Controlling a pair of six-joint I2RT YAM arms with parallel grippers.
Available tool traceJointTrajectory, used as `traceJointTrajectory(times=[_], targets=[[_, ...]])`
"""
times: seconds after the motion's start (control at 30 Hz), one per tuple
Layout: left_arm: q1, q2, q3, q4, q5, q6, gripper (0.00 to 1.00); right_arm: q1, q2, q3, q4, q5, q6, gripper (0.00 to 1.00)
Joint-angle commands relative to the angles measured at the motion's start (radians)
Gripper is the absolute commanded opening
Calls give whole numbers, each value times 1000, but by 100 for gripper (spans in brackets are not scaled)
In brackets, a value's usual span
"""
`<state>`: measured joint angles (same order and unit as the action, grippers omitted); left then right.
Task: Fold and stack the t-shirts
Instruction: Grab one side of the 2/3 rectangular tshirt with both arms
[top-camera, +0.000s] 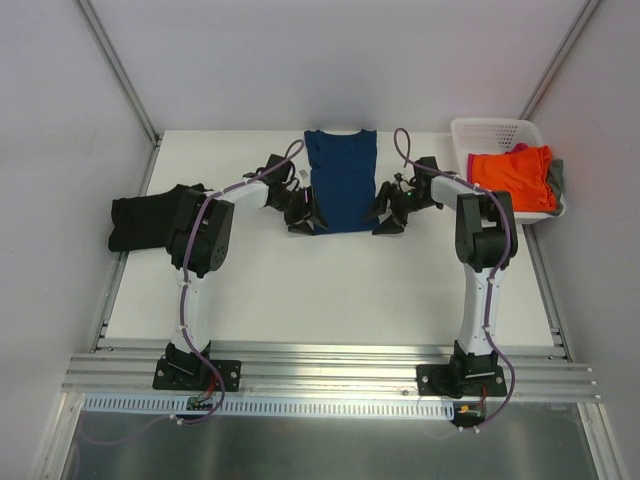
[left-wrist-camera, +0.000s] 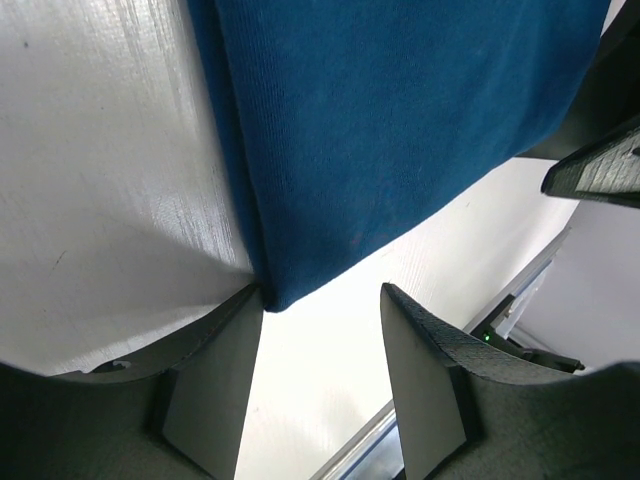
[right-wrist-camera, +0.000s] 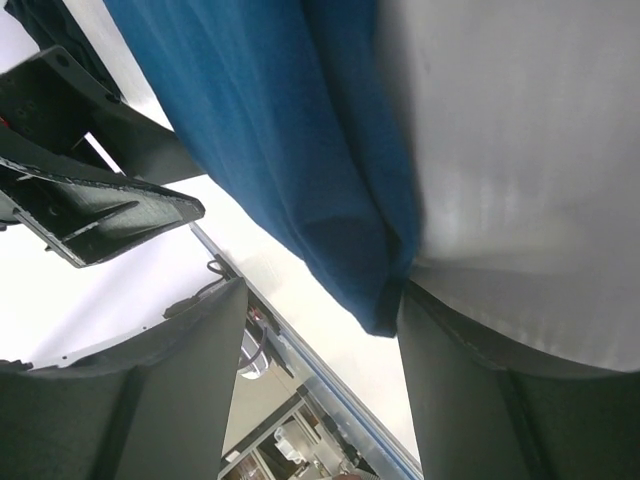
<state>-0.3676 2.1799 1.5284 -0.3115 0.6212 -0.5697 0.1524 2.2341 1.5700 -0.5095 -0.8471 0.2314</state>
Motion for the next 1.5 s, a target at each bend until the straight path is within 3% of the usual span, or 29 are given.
traceJointTrajectory(times=[0.0,0.13,0.3,0.47,0.63,0.67,0.77,1.1,1.47], targets=[[-11,-8,-34,-67,-72,19,52,-23,-14,10,-1,34,-29,64],[-13,-3,-36,-70,-75,16,52,-40,-18,-7,-3,43,-40,64],[-21,17,-43,-69,-75,10,49,-42,-5,-15,12,46,-40,51],[-24,20,-40,-70,-80,8,27,-33,5,2,14,37,-35,28],[-24,24,-39,-75,-84,2,10,-27,9,4,17,36,-37,18],[-24,24,-37,-75,-83,2,0,-21,9,4,19,33,-35,11],[-22,23,-37,-80,-94,1,0,-20,1,5,5,31,-35,0],[12,-97,-74,-109,-57,37,0,-27,-162,-90,-73,25,-43,1],[29,-344,-198,-140,-35,119,0,-19,-396,-264,-78,23,-15,1]])
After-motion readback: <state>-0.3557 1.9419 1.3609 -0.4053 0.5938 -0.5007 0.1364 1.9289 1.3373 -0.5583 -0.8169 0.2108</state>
